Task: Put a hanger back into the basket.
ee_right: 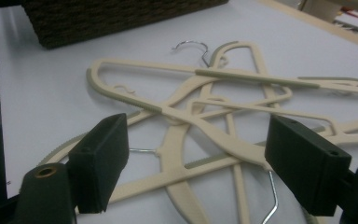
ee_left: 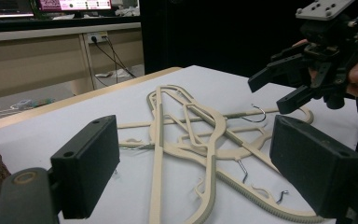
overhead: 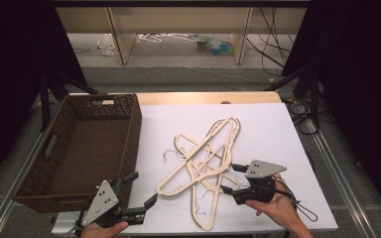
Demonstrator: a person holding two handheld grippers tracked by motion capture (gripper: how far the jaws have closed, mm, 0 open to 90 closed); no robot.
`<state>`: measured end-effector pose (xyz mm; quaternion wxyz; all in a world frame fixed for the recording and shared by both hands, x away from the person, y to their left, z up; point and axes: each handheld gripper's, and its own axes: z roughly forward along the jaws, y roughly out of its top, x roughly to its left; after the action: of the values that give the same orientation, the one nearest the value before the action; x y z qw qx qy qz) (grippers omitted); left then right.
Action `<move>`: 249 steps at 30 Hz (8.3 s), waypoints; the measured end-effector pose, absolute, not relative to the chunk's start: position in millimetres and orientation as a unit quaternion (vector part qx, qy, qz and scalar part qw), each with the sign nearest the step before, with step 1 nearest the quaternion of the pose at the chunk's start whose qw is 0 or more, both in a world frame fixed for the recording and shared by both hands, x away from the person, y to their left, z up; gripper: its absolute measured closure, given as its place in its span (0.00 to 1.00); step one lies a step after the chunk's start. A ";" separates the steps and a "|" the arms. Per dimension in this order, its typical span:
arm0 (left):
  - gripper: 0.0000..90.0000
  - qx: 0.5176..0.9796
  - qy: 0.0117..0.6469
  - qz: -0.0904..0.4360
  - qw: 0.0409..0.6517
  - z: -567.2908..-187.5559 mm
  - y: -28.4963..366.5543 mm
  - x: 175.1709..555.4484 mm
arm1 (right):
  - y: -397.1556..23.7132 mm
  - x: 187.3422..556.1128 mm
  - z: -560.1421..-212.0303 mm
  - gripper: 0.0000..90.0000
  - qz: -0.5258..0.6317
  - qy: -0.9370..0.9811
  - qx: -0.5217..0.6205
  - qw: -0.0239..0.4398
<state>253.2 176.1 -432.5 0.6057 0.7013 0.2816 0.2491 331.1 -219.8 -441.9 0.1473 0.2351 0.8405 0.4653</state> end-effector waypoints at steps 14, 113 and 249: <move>0.18 0.708 0.278 0.249 0.600 -433.2 176.5 254.2 | -177.2 382.6 -461.7 0.39 0.398 0.892 0.190 0.093; 0.58 0.894 0.149 0.223 0.358 -469.9 72.2 275.6 | -133.7 369.7 -443.8 0.86 0.271 0.961 0.028 -0.038; 0.95 0.784 0.292 0.077 0.543 -337.6 125.0 317.4 | -250.5 329.0 -363.6 0.42 0.461 0.858 0.187 0.127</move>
<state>317.4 125.0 -337.6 0.5426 0.7839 0.2918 0.0774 329.0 -250.5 -363.6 0.1275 0.1873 0.8578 0.4614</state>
